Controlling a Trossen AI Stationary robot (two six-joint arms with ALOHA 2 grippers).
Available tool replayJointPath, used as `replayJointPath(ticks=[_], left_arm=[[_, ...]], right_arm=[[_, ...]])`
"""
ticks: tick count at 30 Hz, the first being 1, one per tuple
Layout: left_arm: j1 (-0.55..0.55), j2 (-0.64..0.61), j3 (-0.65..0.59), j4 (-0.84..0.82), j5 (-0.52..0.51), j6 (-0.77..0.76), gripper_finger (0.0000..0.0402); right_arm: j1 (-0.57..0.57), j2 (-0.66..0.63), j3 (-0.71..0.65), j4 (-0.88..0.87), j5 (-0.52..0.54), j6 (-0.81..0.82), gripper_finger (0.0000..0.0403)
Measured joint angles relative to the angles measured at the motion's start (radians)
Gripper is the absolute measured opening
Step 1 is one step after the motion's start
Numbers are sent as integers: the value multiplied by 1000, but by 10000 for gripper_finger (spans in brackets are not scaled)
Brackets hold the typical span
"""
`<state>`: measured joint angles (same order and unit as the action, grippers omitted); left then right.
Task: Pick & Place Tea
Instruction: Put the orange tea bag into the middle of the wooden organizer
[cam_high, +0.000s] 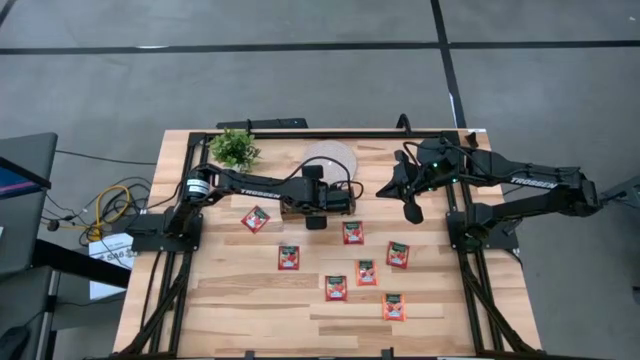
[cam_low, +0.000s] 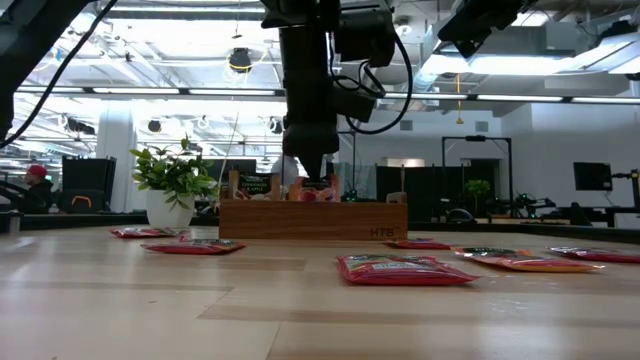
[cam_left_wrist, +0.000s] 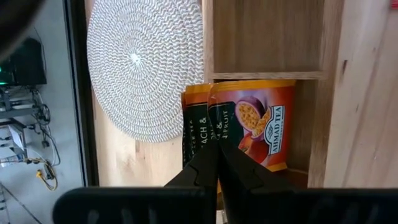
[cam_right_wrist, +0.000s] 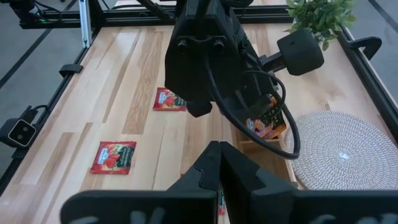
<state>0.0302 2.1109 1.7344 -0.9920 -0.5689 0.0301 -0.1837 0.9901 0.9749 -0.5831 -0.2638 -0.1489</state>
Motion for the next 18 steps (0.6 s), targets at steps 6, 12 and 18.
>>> replayJointPath(ticks=[6, 12, 18], left_arm=[[2, 0, 0, 0, 18, 1, 0], [2, 0, 0, 5, 19, 1, 0], [2, 0, 0, 9, 19, 1, 0]], right_arm=[[0, 0, 0, 0, 0, 0, 0], [0, 0, 0, 0, 1, 0, 0], [0, 0, 0, 0, 1, 0, 0]])
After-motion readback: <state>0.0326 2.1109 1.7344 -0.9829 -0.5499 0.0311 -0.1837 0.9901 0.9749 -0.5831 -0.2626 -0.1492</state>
